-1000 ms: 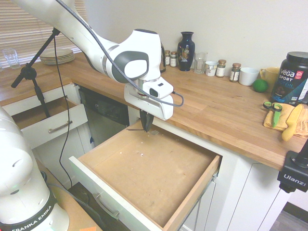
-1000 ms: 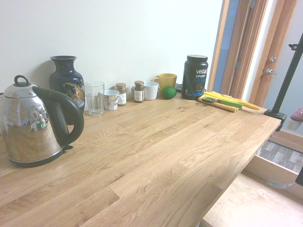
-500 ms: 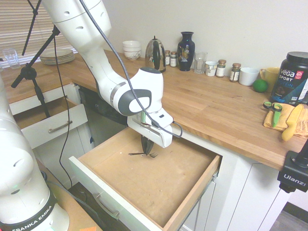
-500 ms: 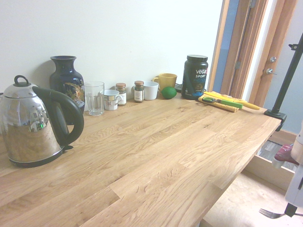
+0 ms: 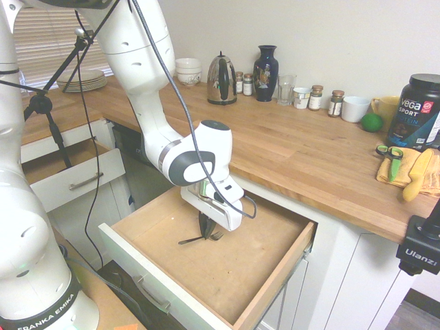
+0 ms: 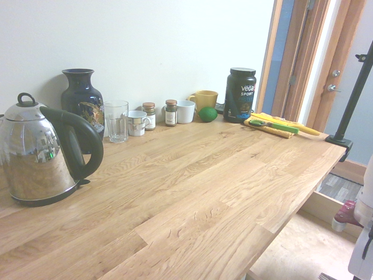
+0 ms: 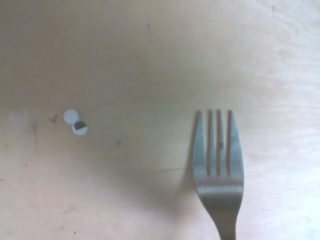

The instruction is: Put fork in the drawer

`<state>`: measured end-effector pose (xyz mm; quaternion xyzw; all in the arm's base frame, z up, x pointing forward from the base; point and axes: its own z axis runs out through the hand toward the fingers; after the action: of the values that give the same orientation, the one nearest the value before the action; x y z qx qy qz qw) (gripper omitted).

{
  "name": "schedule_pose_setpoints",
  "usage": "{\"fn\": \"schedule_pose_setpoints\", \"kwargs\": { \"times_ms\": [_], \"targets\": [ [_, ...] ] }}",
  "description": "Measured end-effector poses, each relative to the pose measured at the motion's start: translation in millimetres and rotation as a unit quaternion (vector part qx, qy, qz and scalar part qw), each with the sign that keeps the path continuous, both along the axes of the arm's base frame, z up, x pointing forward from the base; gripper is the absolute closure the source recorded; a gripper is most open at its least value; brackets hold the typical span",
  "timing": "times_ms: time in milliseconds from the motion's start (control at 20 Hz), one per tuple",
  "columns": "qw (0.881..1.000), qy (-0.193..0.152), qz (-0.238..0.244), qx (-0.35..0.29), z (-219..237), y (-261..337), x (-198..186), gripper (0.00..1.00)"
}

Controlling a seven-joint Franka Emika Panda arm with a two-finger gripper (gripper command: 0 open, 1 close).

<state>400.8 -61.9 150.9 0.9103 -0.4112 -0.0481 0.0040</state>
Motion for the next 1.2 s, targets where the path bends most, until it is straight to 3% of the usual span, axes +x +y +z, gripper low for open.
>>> {"fn": "schedule_pose_setpoints", "kwargs": {
  "times_ms": [150, 200, 1200],
  "targets": [
    [1.000, 0.007, -0.001, 0.002, -7.8, 0.6, -0.3, 1.00],
    [1.000, 0.008, -0.003, 0.002, -9.4, 0.3, -0.3, 0.00],
    [1.000, -0.003, 0.011, 0.002, -2.1, 12.2, 3.0, 0.00]
  ]
}}
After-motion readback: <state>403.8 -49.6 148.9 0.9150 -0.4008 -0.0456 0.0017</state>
